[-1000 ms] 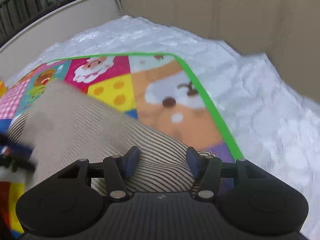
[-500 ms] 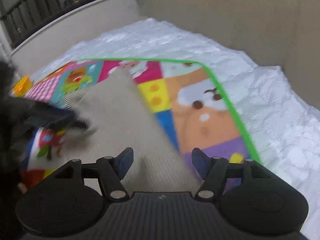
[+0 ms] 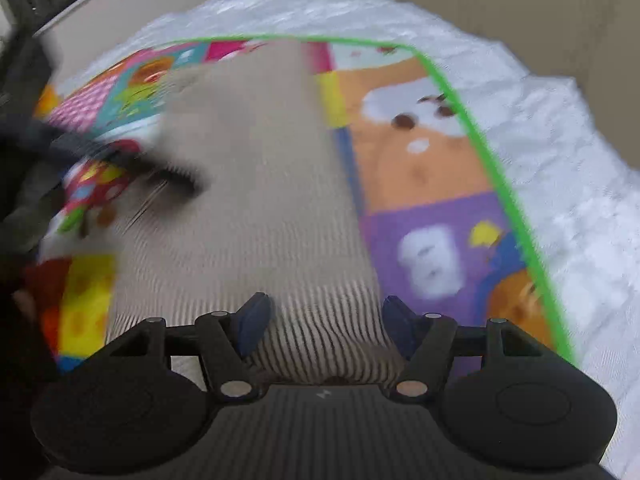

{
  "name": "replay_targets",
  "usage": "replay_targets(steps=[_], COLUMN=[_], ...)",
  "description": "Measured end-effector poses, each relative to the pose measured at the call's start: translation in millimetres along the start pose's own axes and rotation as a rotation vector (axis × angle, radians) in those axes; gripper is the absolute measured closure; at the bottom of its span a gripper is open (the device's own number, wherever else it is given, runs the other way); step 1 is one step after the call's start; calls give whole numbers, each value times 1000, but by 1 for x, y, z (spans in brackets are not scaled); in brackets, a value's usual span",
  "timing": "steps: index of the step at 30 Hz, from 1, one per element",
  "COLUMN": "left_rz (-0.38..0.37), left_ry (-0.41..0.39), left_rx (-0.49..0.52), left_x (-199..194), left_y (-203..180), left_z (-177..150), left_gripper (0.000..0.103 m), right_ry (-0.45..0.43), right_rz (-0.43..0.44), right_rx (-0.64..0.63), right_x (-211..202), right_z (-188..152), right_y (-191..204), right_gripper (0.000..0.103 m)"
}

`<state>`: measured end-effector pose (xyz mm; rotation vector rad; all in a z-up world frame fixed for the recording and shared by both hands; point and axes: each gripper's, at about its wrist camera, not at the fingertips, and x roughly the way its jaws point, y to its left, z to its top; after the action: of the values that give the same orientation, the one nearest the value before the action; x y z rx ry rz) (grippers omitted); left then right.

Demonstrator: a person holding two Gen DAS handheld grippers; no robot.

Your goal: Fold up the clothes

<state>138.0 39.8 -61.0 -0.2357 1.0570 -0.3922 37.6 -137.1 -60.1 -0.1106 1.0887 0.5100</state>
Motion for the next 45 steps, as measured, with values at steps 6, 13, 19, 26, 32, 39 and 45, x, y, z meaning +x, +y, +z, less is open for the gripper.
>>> replay_targets(steps=[6, 13, 19, 26, 32, 39, 45], left_rz=[69, 286, 421, 370, 311, 369, 341], left_ry=[-55, -58, -55, -88, -44, 19, 34], left_rx=[30, 187, 222, 225, 327, 455, 409], left_x=[-3, -43, -43, -60, -58, -36, -37], left_y=[2, 14, 17, -4, -32, -36, -25], left_z=[26, -5, -20, -27, -49, -69, -65], left_gripper=[29, 17, 16, 9, 8, 5, 3], right_ry=[15, -159, -102, -97, -111, -104, -262], right_rz=[117, 74, -23, -137, -141, -110, -194], right_rx=[-133, 5, 110, 98, 147, 202, -100], right_x=[1, -21, 18, 31, 31, 39, 4], right_z=[-11, 15, 4, -14, -15, -11, -12], right_y=[58, 34, 40, 53, 48, 43, 95], right_gripper=[36, 26, 21, 0, 0, 0, 8])
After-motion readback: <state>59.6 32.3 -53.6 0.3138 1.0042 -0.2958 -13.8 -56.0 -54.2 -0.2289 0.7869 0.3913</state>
